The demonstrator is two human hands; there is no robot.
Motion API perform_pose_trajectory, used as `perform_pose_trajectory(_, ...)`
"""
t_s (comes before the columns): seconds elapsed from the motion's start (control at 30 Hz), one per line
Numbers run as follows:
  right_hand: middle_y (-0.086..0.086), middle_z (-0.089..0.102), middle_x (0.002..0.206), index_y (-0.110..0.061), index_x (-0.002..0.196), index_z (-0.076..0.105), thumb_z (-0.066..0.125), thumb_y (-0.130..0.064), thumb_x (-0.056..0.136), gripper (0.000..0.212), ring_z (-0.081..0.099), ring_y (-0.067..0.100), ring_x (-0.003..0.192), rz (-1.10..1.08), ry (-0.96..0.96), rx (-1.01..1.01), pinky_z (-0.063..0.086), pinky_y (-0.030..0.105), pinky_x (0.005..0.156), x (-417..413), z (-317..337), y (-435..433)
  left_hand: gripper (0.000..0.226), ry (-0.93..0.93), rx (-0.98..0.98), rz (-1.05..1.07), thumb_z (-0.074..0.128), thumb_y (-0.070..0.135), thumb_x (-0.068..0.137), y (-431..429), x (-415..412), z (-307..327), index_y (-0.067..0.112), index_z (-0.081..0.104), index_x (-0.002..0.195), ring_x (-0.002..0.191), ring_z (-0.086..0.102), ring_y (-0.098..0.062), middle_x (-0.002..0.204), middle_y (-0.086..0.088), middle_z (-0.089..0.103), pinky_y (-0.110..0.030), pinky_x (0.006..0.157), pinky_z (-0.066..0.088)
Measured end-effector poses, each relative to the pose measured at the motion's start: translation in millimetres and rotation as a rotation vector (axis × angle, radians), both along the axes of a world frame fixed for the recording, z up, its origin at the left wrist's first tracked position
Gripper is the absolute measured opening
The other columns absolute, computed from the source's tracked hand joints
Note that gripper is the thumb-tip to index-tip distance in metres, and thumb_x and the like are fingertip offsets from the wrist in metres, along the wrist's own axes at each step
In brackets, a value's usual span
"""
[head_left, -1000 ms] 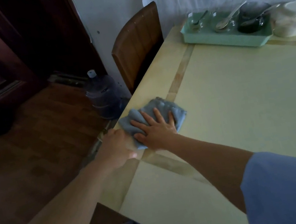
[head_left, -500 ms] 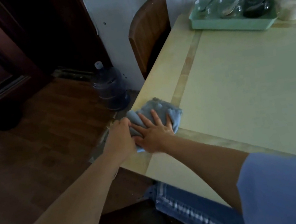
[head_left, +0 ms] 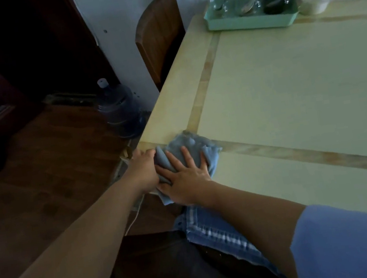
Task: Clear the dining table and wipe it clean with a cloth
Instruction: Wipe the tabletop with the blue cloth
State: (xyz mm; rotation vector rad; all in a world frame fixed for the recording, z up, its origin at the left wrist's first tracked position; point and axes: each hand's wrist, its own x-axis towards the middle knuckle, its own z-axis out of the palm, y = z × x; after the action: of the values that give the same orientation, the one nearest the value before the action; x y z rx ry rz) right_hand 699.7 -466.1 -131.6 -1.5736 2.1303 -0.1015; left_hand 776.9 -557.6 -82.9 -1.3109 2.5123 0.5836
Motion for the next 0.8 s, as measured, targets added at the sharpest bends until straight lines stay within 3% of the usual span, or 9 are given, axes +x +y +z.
perform_pose_trajectory(0.13,-0.019,-0.018,0.157,-0.061,0.139,-0.006,0.018,-0.063,0.093,0.053,-0.026,0.025,0.143,0.035,0.011,-0.015,-0.019,0.063,0.105,-19.7,-0.2,28.8,0.082,-0.098,0.078,-0.099,0.065,0.017,0.083,9.6,-5.8,-2.0,0.022,0.014,0.146,0.133,0.032,-0.033,0.148,-0.011,0.017,-0.042,0.110,0.033)
perform_pose_trajectory(0.27,-0.020,-0.019,0.156,-0.061,0.140,-0.004,0.017,-0.065,0.092,0.052,-0.025,0.023,0.143,-0.022,0.051,0.023,-0.021,0.061,0.105,-55.8,2.1,68.3,0.103,-0.243,0.066,-0.152,0.074,0.028,0.075,23.0,-12.4,-8.1,0.019,0.002,0.149,0.143,0.011,-0.032,0.154,-0.009,0.006,-0.042,0.117,0.022)
perform_pose_trajectory(0.4,-0.020,-0.020,0.155,-0.061,0.139,-0.008,0.015,-0.067,0.091,0.054,-0.024,0.021,0.144,-0.178,0.082,0.093,-0.015,0.061,0.111,-105.9,4.8,120.1,0.093,-0.158,0.131,-0.228,0.067,0.030,0.082,42.9,-25.8,-4.9,0.017,0.005,0.149,0.145,0.001,-0.029,0.157,-0.009,0.001,-0.040,0.118,0.013)
perform_pose_trajectory(0.57,-0.017,-0.023,0.155,-0.057,0.142,-0.007,0.017,-0.066,0.091,0.057,-0.028,0.025,0.142,-0.341,0.056,0.110,-0.013,0.064,0.108,-97.5,7.4,131.9,0.088,-0.049,0.104,-0.257,0.069,0.032,0.080,66.2,-47.4,-14.7,0.023,0.014,0.148,0.146,0.004,-0.027,0.158,-0.003,0.001,-0.047,0.117,0.020)
perform_pose_trajectory(0.73,-0.017,-0.019,0.157,-0.057,0.142,-0.003,0.019,-0.064,0.092,0.055,-0.028,0.025,0.142,-0.190,0.037,0.031,-0.014,0.064,0.107,-67.0,0.1,126.7,0.088,-0.030,0.060,-0.269,0.076,0.035,0.067,66.4,-56.4,-19.6,0.020,0.031,0.142,0.140,0.022,-0.027,0.152,-0.008,0.023,-0.042,0.114,0.028)
perform_pose_trajectory(0.8,-0.019,-0.016,0.157,-0.058,0.142,-0.002,0.018,-0.064,0.093,0.053,-0.025,0.023,0.143,-0.152,0.061,-0.003,-0.016,0.062,0.108,-79.3,-0.8,143.1,0.091,-0.056,0.091,-0.279,0.075,0.036,0.071,79.1,-66.0,-17.0,0.018,0.026,0.145,0.143,0.015,-0.028,0.155,-0.011,0.017,-0.039,0.116,0.024)
